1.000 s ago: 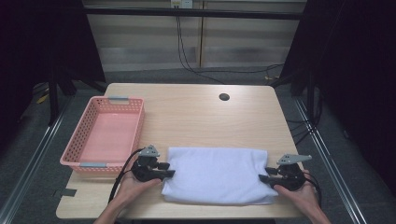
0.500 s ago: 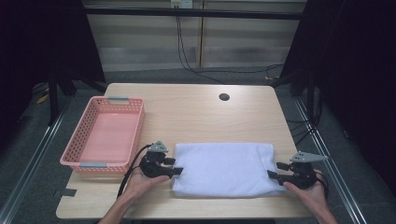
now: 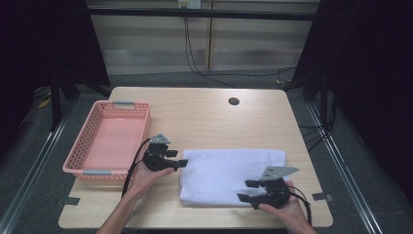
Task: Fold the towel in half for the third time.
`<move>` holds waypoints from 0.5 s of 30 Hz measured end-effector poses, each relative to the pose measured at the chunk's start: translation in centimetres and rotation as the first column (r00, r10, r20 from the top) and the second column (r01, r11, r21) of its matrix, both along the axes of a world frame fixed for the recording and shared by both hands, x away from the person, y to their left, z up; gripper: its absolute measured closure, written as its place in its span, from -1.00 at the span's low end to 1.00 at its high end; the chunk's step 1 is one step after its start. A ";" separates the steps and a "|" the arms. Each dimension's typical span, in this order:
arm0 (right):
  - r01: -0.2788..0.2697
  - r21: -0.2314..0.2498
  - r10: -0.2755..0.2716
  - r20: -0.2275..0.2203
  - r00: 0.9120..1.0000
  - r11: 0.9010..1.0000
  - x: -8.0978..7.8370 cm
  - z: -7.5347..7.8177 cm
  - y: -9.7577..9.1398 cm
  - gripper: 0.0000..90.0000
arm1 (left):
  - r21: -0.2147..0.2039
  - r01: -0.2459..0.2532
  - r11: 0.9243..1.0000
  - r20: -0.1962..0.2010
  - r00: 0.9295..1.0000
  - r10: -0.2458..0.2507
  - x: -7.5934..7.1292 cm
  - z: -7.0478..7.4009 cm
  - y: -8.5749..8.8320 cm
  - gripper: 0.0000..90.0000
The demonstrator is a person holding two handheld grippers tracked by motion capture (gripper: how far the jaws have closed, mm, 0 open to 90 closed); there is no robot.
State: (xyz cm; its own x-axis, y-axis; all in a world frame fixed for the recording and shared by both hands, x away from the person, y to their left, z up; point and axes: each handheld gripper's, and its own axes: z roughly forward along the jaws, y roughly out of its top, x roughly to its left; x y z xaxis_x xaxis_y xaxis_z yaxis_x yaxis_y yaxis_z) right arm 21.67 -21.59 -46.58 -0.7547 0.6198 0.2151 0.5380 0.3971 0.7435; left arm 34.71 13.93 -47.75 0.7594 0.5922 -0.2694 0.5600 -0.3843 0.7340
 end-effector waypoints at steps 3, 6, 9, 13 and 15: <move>-0.092 0.024 0.093 -0.015 0.996 0.995 1.5 -0.1 4.0 -0.04 | -0.010 -0.010 1.000 0.006 1.000 0.010 -0.1 0.1 0.4 -0.20; -0.176 0.039 0.178 -0.032 0.984 0.984 2.8 -0.4 7.6 -0.03 | 0.009 -0.005 1.000 0.004 1.000 0.005 -0.2 -0.2 0.3 -0.21; -0.233 0.041 0.236 -0.087 0.968 0.972 4.1 -1.3 10.7 -0.06 | 0.009 0.003 1.000 -0.006 1.000 -0.003 -0.5 -0.5 -0.2 -0.22; -0.273 0.038 0.275 -0.057 0.960 0.961 4.7 -1.6 13.3 -0.09 | 0.003 0.012 1.000 0.002 1.000 -0.012 -0.5 -0.5 -0.8 -0.23; -0.287 0.009 0.287 -0.055 0.956 0.958 4.7 -1.8 14.1 -0.09 | -0.001 0.011 1.000 -0.006 1.000 -0.011 -0.5 -0.6 -0.8 -0.23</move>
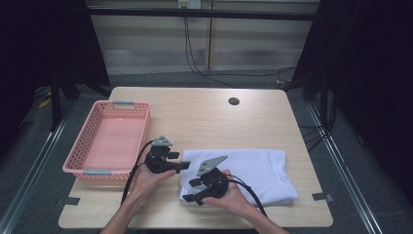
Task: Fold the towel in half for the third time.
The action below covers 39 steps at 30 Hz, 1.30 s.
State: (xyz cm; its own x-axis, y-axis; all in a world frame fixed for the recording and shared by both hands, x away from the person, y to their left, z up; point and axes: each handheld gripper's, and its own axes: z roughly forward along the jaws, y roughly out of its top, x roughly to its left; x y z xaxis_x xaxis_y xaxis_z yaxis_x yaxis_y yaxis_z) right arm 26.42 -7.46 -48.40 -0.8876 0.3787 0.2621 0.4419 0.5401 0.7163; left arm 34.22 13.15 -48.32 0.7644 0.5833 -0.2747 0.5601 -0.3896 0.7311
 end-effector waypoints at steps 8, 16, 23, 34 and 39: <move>-0.038 -0.072 0.043 0.061 0.997 0.997 -1.0 -1.2 0.9 -0.04 | -0.007 -0.005 1.000 0.000 1.000 0.005 0.0 0.1 0.2 -0.24; -0.043 -0.114 0.061 0.159 0.985 0.992 -2.2 -1.5 1.2 -0.06 | -0.020 -0.032 0.999 0.001 0.999 0.032 0.1 0.3 0.7 -0.24; -0.035 -0.159 0.074 0.248 0.966 0.987 -2.6 -1.5 1.4 0.19 | -0.045 -0.061 0.997 -0.004 0.998 0.061 0.6 0.5 0.8 -0.23; 0.042 -0.106 -0.022 0.184 0.983 0.993 -1.8 -1.4 0.6 0.71 | 0.038 -0.078 0.996 -0.010 0.997 0.078 2.6 -0.7 0.1 -0.22; 0.036 -0.092 -0.022 0.149 0.989 0.995 -1.8 -1.3 0.1 0.71 | 0.049 -0.047 0.998 -0.028 0.998 0.048 2.7 -1.2 0.1 -0.25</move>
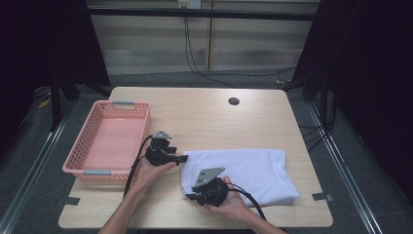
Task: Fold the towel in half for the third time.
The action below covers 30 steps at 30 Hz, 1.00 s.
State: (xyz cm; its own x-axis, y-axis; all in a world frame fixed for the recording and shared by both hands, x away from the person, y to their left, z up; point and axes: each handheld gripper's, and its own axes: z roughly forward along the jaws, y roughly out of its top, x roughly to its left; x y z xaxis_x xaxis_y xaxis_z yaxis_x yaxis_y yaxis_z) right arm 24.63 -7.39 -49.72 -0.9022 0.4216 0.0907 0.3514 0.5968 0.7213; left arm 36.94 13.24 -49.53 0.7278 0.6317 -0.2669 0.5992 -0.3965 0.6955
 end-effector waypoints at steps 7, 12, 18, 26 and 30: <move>-0.002 0.009 0.002 -0.012 1.000 1.000 0.1 0.0 -0.1 0.70 | 0.014 0.050 0.999 0.007 0.999 -0.050 0.0 -0.7 -1.2 -0.25; 0.003 0.011 -0.003 -0.010 1.000 1.000 0.1 0.0 -0.1 0.71 | 0.009 0.090 0.996 0.022 0.996 -0.091 -0.1 -0.8 -2.1 0.09; -0.014 0.012 0.014 -0.033 0.999 1.000 0.3 0.1 -0.2 0.72 | -0.068 0.102 0.992 -0.064 0.992 -0.107 0.1 -1.1 -2.1 0.70; 0.007 0.076 -0.003 -0.064 0.998 0.997 0.8 1.7 -1.0 0.75 | -0.132 0.091 0.987 -0.039 0.994 -0.097 0.2 0.8 -1.8 0.73; 0.033 0.114 -0.026 -0.067 0.997 0.993 1.1 3.2 -1.5 0.75 | -0.171 0.079 0.982 -0.037 0.996 -0.087 0.6 1.8 -2.0 0.73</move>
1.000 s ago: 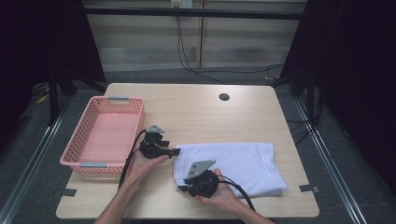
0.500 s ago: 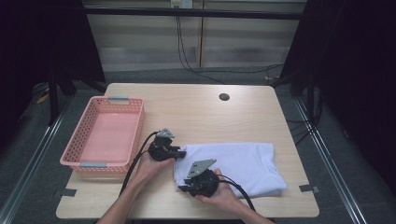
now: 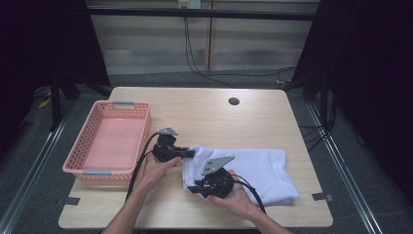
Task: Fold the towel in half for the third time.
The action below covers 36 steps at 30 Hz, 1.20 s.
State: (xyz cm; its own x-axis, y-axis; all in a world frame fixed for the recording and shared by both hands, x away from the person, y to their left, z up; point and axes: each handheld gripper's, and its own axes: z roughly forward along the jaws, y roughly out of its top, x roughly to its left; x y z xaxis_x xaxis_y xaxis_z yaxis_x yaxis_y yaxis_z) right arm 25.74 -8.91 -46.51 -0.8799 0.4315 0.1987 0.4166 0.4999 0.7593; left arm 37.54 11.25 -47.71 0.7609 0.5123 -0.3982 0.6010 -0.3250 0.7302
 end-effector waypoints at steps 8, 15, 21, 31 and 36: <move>0.029 0.094 -0.030 0.008 1.000 0.995 0.5 2.9 -0.6 0.75 | -0.046 -0.013 0.999 0.025 1.000 0.014 0.6 3.1 0.9 0.73; 0.011 0.161 -0.014 0.015 1.000 0.987 1.0 5.0 0.4 0.75 | -0.038 -0.029 0.999 0.064 0.997 0.031 0.5 6.0 2.2 0.73; -0.018 0.180 0.010 0.050 0.999 0.984 1.3 7.4 2.1 0.76 | -0.016 -0.053 0.998 0.104 0.993 0.054 0.0 8.9 3.7 0.73; -0.040 0.248 0.018 0.091 0.996 0.968 0.8 8.3 4.6 0.76 | 0.036 -0.086 0.996 0.136 0.987 0.081 -0.8 10.2 5.2 0.72; 0.010 0.274 -0.026 0.055 0.998 0.962 0.4 6.3 3.3 0.76 | 0.011 -0.067 0.998 0.109 0.992 0.066 -0.5 8.7 3.5 0.71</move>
State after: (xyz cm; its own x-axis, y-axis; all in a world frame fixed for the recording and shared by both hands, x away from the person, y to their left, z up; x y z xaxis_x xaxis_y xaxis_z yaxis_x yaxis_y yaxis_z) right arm 26.18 -5.57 -40.18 -0.8858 0.3837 0.2610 0.3756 0.2627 0.8888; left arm 37.00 14.76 -39.02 0.7632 0.5685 -0.3072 0.5393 -0.2984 0.7875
